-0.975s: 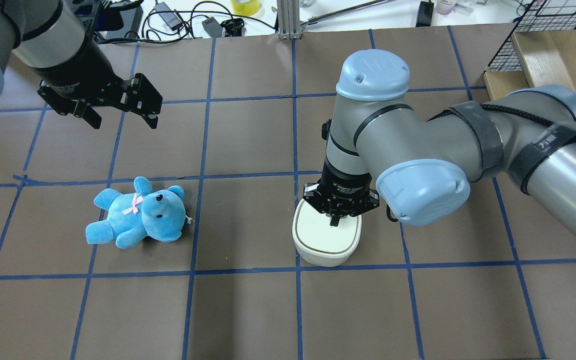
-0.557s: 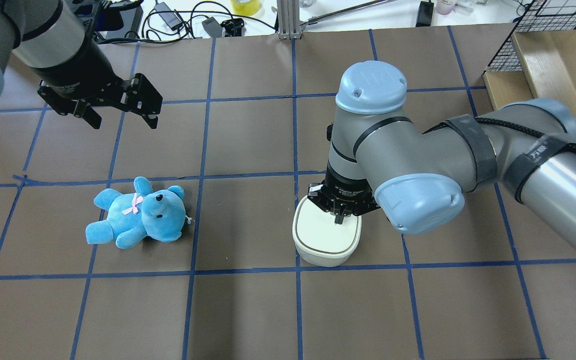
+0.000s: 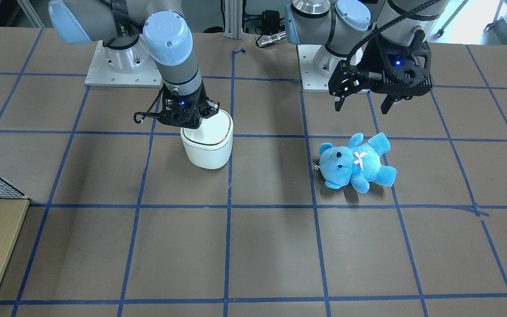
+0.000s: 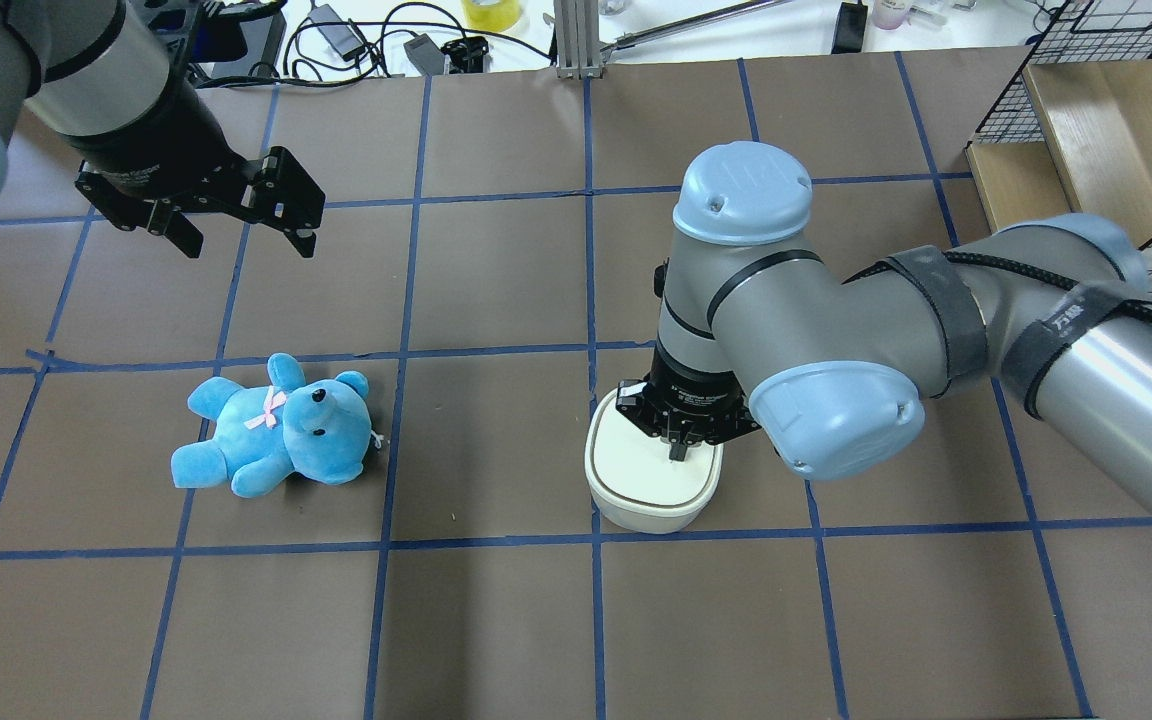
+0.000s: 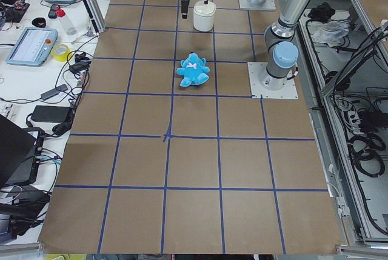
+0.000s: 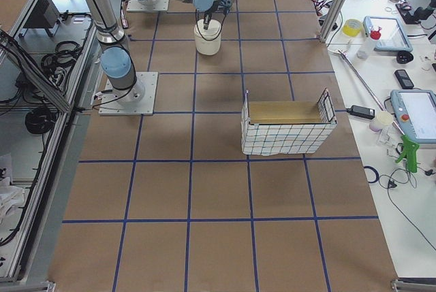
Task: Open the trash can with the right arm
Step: 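Press the right gripper on the lid's near edge to pop it, then lift the right gripper up, tipping the lid open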
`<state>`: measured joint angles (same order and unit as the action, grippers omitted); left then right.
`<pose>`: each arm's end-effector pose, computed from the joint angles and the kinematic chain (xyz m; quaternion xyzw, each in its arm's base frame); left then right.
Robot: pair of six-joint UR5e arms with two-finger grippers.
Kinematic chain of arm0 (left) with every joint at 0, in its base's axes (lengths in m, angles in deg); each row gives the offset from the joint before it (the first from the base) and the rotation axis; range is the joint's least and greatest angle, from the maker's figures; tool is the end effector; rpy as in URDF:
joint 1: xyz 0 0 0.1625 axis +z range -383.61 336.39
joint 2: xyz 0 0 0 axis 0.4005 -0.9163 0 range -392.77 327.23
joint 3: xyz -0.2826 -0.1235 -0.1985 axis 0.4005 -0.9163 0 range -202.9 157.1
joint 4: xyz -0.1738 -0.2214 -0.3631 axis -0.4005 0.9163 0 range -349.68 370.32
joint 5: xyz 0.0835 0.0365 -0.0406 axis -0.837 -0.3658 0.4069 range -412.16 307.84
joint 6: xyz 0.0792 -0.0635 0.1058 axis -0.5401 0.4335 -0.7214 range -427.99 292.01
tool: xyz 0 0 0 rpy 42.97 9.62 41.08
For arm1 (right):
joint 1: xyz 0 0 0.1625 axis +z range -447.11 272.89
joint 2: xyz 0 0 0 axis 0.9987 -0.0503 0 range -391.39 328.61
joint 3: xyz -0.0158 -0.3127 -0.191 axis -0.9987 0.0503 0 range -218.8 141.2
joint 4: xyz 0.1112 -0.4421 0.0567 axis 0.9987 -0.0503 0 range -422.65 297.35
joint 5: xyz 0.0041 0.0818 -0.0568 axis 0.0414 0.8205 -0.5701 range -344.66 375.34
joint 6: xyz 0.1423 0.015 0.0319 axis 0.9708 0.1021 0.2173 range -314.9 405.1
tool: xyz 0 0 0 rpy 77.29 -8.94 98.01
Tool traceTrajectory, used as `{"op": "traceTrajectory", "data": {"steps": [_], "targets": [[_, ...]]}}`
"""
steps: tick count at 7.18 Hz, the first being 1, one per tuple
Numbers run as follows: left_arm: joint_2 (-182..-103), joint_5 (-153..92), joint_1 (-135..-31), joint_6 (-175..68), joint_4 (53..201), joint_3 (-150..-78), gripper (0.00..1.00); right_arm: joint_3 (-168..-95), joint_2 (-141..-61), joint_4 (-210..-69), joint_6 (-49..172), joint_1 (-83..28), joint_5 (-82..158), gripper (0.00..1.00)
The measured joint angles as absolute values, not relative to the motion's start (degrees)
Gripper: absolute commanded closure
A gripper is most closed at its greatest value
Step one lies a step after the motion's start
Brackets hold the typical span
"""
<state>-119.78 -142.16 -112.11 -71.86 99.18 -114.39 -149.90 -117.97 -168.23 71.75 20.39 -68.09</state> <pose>-0.1195 -0.5301 0.3984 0.0208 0.9995 -0.0229 0.0011 0.2927 -0.4295 0.1868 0.0837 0.9918 0.0936 0.0237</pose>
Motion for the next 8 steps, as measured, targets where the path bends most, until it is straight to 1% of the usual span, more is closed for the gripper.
{"op": "traceTrajectory", "data": {"steps": [2,4,6,8], "targets": [[-119.78,-142.16,-112.11,-71.86,99.18,-114.39,0.0,-150.2,-117.54,-168.99,71.92,20.37,-68.05,1.0],[-119.78,-142.16,-112.11,-71.85,99.18,-114.39,0.0,-148.07,-117.92,-166.22,72.51,20.36,-68.31,1.0],[-119.78,-142.16,-112.11,-71.85,99.19,-114.39,0.0,-141.03,-118.12,-156.93,72.57,20.14,-68.32,1.0],[-119.76,-142.16,-112.11,-71.85,99.18,-114.39,0.0,-134.29,-118.01,-151.3,70.71,19.49,-70.44,1.0]]}}
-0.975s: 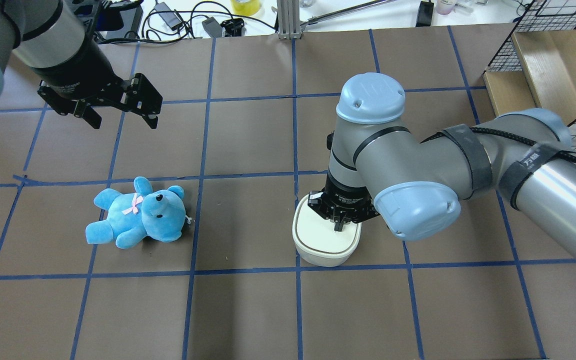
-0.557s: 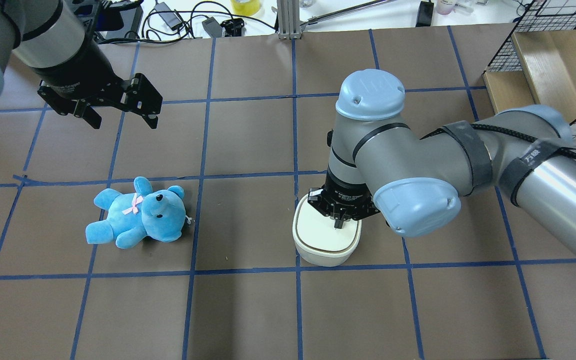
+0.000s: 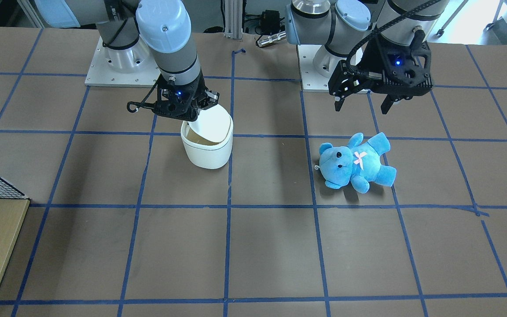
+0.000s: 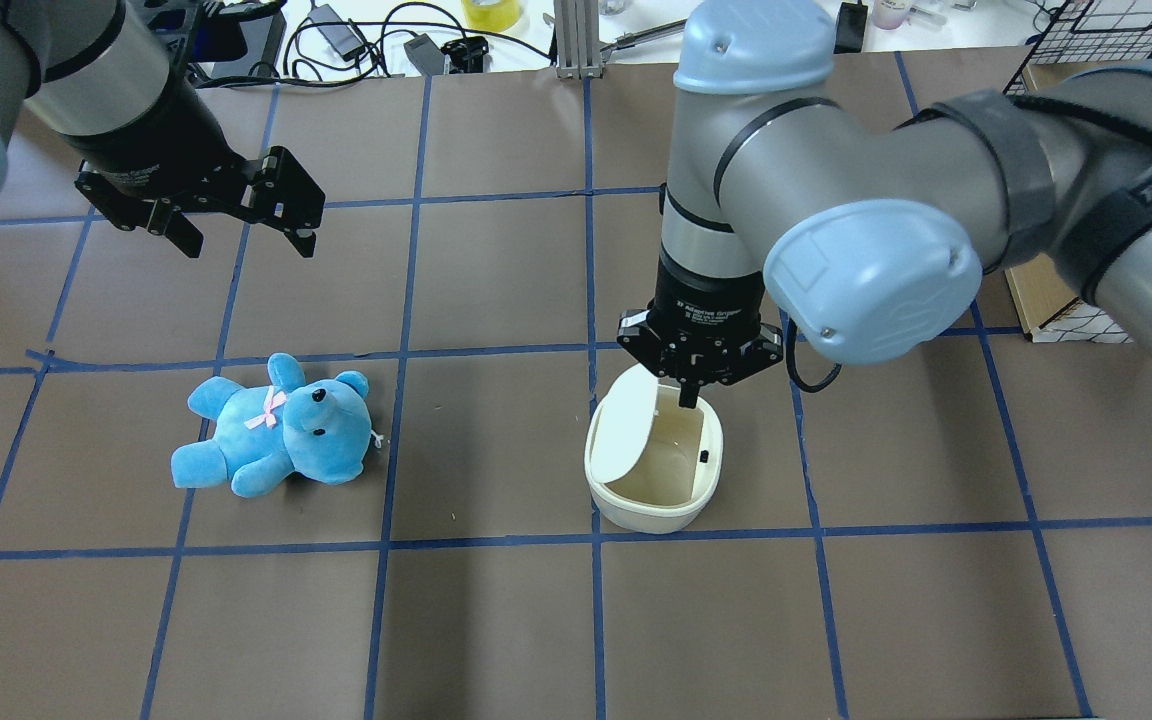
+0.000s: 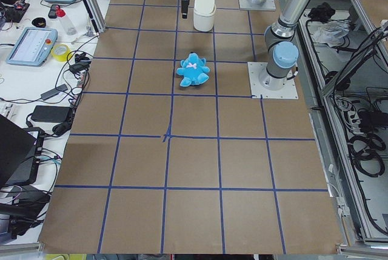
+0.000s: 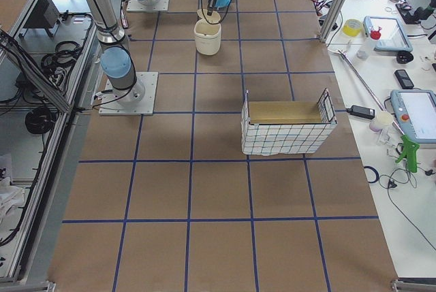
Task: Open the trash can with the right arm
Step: 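Lift the right gripper up, tipping the lid open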
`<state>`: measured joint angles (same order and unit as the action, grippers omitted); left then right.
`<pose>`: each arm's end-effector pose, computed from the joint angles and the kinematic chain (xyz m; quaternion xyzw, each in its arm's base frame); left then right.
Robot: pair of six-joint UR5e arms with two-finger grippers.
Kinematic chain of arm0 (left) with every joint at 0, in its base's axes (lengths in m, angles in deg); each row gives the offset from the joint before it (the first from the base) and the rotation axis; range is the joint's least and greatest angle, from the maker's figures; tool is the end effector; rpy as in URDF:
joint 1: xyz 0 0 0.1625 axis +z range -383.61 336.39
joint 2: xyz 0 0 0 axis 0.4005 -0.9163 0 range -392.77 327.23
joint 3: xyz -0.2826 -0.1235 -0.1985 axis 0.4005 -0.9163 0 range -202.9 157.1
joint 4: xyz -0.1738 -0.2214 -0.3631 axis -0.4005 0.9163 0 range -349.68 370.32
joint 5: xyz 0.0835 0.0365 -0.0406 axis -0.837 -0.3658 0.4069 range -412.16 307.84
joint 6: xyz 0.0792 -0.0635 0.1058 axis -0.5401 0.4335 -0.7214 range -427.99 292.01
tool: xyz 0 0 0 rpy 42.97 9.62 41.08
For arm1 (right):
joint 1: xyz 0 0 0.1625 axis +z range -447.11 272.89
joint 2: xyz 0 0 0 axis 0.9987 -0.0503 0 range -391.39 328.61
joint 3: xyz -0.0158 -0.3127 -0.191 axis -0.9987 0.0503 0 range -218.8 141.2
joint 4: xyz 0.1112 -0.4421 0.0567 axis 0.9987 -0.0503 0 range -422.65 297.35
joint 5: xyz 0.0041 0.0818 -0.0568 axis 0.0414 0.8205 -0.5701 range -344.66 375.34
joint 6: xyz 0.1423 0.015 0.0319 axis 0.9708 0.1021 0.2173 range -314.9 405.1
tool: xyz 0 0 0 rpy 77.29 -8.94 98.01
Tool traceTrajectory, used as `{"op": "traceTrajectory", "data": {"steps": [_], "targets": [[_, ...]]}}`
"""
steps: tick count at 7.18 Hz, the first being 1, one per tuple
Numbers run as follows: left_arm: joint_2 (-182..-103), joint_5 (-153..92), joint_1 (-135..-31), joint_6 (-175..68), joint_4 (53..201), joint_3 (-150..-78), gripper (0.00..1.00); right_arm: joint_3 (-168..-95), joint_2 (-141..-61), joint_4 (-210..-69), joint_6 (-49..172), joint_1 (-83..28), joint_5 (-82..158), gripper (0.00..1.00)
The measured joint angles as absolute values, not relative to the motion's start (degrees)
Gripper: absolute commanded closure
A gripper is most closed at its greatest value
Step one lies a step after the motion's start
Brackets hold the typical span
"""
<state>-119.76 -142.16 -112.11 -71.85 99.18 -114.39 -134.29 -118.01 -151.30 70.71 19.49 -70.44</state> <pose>-0.1195 -0.5301 0.3986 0.0207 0.9995 -0.0231 0.0011 0.2889 -0.4649 0.2992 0.0814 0.9920 0.0963 0.0022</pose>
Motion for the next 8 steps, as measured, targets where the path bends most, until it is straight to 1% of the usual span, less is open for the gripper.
{"op": "traceTrajectory", "data": {"steps": [2,4,7,8], "targets": [[-119.77,-142.16,-112.11,-71.85,99.18,-114.39,0.0,-129.35,-117.99,-147.89,64.4,16.57,-73.43,1.0],[-119.77,-142.16,-112.11,-71.85,99.18,-114.39,0.0,-125.04,-118.04,-143.48,53.67,9.26,-74.1,1.0],[-119.77,-142.16,-112.11,-71.85,99.18,-114.39,0.0,-123.02,-118.11,-142.01,44.88,2.66,-74.52,1.0],[-119.78,-142.16,-112.11,-71.85,99.18,-114.39,0.0,-122.89,-118.17,-142.03,44.07,2.28,-74.79,0.59]]}}
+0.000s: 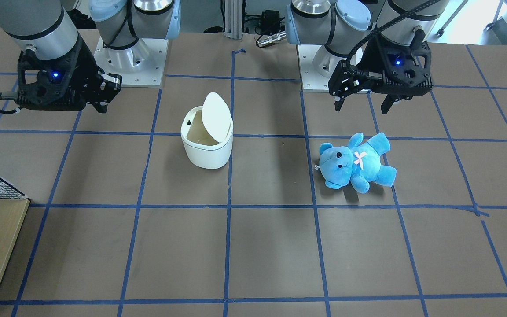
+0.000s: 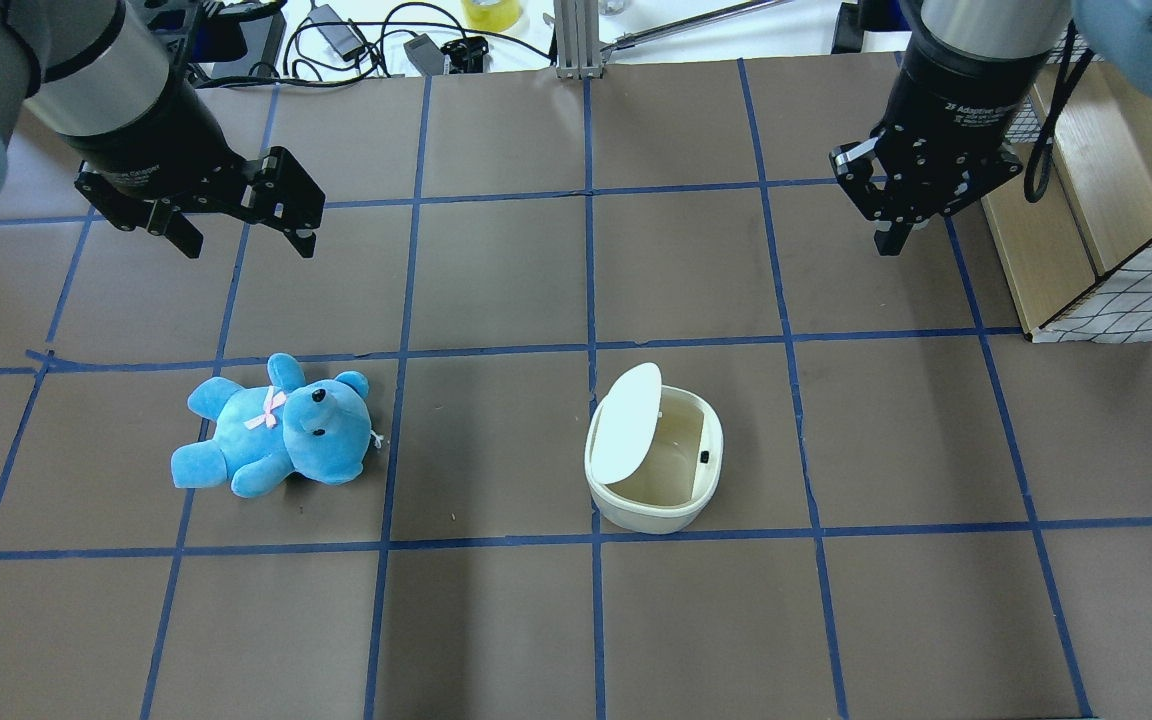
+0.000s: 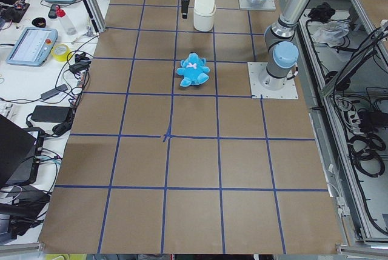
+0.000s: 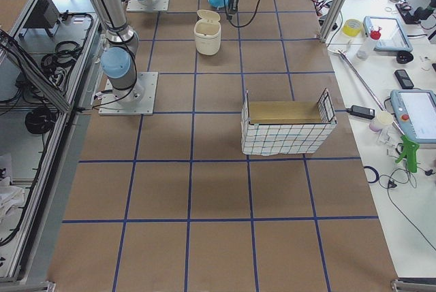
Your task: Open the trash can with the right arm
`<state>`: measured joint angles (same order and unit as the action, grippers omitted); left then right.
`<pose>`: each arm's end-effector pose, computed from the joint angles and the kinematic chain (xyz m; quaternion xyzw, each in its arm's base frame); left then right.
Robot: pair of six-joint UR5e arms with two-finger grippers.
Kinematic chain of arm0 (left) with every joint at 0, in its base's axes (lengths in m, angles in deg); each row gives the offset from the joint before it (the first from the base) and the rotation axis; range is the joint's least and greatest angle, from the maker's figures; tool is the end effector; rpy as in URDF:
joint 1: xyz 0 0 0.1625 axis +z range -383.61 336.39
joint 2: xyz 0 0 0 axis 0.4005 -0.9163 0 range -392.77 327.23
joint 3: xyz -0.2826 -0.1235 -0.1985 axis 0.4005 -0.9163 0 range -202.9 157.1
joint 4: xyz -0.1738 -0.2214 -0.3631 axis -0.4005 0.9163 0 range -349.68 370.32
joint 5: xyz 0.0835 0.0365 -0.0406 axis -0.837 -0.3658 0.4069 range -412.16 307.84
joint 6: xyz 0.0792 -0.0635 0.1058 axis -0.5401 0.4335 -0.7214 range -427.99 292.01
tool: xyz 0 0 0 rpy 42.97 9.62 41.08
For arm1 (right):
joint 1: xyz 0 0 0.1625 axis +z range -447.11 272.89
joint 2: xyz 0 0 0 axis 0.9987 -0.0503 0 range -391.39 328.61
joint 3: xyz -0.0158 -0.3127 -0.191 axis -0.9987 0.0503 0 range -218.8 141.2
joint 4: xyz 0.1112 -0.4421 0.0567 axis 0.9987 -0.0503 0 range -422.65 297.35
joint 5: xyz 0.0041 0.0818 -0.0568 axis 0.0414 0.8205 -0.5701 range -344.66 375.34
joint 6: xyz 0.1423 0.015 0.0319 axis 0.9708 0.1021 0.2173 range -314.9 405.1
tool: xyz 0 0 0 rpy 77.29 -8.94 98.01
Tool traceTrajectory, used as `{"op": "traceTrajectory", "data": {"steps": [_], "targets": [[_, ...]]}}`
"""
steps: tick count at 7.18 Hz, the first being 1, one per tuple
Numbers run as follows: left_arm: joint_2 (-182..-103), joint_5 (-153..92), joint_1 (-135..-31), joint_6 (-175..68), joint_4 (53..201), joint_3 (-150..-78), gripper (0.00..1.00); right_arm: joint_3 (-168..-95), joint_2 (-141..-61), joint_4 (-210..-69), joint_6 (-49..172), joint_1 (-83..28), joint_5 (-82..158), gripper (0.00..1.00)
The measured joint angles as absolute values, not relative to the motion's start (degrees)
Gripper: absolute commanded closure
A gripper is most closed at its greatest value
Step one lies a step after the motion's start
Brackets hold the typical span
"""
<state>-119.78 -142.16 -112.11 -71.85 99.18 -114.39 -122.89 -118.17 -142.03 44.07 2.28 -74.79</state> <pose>-0.1195 -0.5301 0.3984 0.0207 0.9995 -0.0229 0.0011 0.1272 -0.5396 0.3903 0.0038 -0.9976 -0.0692 0.0001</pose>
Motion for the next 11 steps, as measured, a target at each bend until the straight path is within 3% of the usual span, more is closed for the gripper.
{"op": "traceTrajectory", "data": {"steps": [2,11], "targets": [[-119.78,-142.16,-112.11,-71.86,99.18,-114.39,0.0,-122.84,-118.27,-142.48,43.64,2.13,-74.6,0.0],[-119.78,-142.15,-112.11,-71.86,99.18,-114.39,0.0,-122.48,-118.31,-144.58,43.42,2.01,-75.05,0.0]]}}
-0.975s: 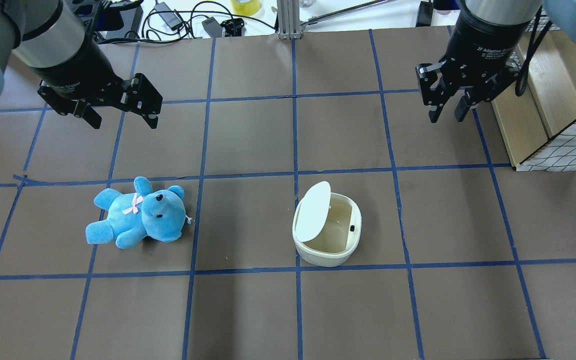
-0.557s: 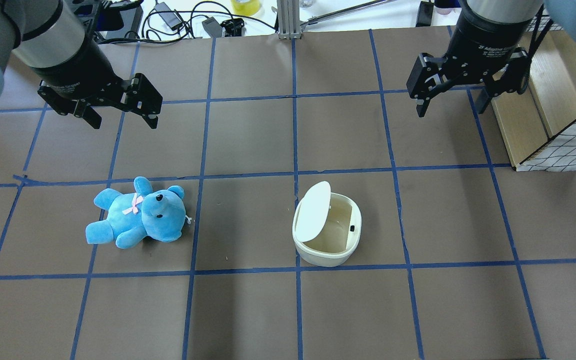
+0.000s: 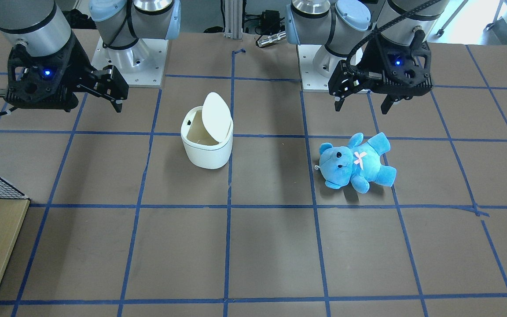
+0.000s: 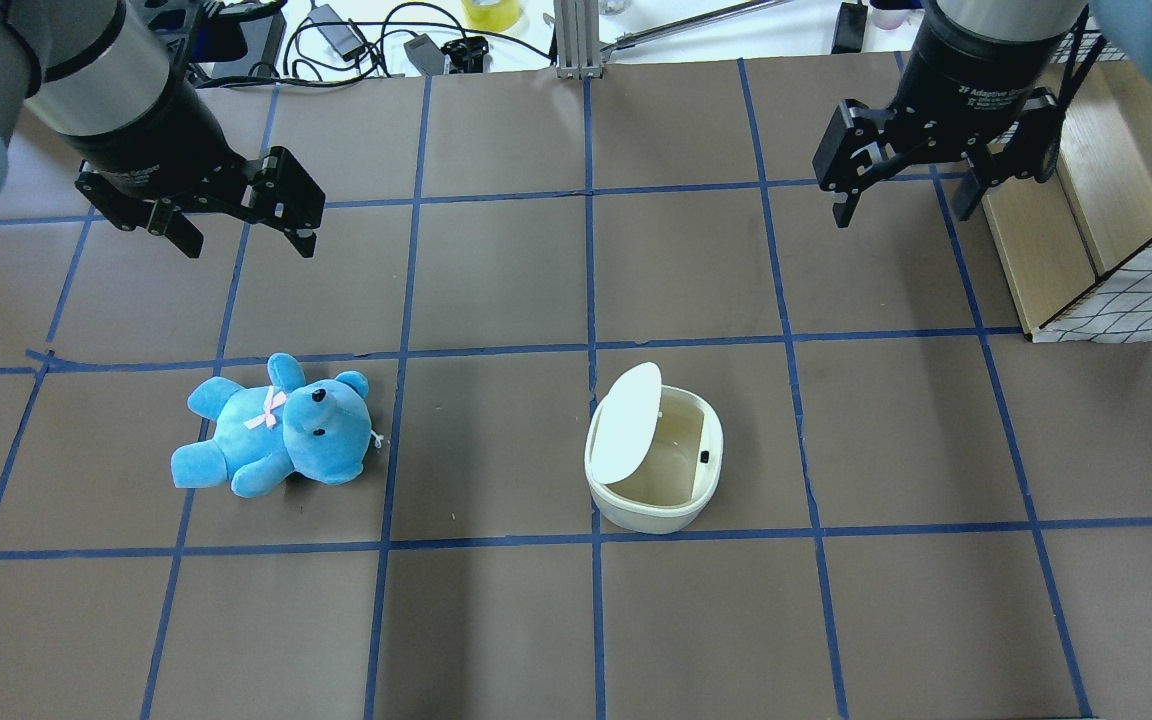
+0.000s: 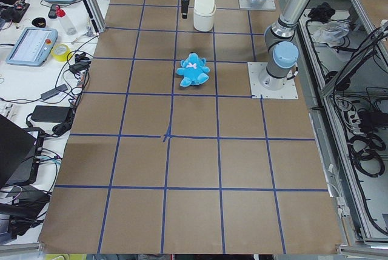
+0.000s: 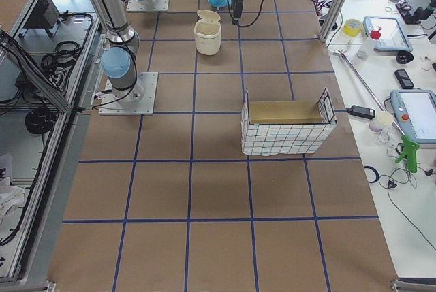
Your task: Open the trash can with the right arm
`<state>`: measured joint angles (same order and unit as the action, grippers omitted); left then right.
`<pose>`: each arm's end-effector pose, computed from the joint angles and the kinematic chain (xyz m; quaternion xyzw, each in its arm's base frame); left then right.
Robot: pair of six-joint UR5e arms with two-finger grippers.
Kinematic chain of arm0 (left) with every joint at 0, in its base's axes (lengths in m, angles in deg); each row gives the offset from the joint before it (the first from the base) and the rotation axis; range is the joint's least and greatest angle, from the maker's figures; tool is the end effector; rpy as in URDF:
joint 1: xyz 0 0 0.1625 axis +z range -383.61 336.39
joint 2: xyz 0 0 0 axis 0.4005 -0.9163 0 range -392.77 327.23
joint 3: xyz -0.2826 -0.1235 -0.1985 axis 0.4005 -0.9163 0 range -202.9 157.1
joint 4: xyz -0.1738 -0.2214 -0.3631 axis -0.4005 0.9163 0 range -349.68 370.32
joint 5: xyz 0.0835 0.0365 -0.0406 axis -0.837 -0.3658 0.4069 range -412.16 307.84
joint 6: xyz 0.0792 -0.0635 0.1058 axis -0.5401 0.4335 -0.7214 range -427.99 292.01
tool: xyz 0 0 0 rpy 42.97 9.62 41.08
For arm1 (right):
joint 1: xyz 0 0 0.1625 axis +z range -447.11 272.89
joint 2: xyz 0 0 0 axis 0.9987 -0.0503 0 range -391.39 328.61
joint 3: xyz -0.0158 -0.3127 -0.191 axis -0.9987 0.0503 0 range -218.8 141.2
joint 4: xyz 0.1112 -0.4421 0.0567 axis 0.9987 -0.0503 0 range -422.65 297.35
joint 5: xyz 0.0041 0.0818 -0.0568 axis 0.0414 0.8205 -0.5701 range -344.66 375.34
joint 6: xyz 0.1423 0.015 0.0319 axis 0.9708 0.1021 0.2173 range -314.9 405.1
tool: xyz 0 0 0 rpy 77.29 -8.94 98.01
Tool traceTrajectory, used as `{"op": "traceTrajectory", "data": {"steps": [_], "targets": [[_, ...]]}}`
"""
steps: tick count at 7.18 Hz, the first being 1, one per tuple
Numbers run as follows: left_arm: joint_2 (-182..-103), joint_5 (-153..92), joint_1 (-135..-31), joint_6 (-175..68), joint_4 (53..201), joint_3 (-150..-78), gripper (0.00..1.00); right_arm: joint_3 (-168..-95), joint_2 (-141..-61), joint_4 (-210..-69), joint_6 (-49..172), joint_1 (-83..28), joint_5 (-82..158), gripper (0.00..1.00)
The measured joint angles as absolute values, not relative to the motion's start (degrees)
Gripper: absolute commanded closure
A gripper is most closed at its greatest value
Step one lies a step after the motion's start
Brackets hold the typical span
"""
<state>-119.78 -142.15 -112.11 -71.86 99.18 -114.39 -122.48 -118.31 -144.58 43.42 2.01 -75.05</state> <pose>-0.1195 -0.5301 0.3984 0.0208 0.9995 -0.0230 0.0010 0.1239 -0.5475 0.3991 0.0072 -0.9991 -0.0422 0.0024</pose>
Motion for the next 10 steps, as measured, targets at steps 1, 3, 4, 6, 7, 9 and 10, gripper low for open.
{"op": "traceTrajectory", "data": {"steps": [1,3,4,6,7,9,10], "targets": [[-119.78,-142.15,-112.11,-71.85,99.18,-114.39,0.0,-122.47,-118.31,-145.46,43.17,2.01,-75.44,0.0],[-119.78,-142.16,-112.11,-71.85,99.18,-114.39,0.0,-122.47,-118.28,-147.45,41.98,1.95,-78.09,0.0],[-119.78,-142.16,-112.11,-71.85,99.18,-114.39,0.0,-122.47,-118.28,-147.91,41.66,1.94,-78.69,0.0],[-119.78,-142.16,-112.11,-71.85,99.18,-114.39,0.0,-122.47,-118.31,-148.13,41.54,1.92,-78.79,0.0],[-119.78,-142.16,-112.11,-71.85,99.18,-114.39,0.0,-122.47,-118.34,-147.9,41.69,1.93,-78.15,0.0],[-119.78,-142.16,-112.11,-71.85,99.18,-114.39,0.0,-122.53,-118.38,-147.19,41.97,1.99,-75.92,0.0],[-119.78,-142.16,-112.11,-71.85,99.18,-114.39,0.0,-122.61,-118.4,-146.93,42.01,2.0,-75.2,0.0]]}}
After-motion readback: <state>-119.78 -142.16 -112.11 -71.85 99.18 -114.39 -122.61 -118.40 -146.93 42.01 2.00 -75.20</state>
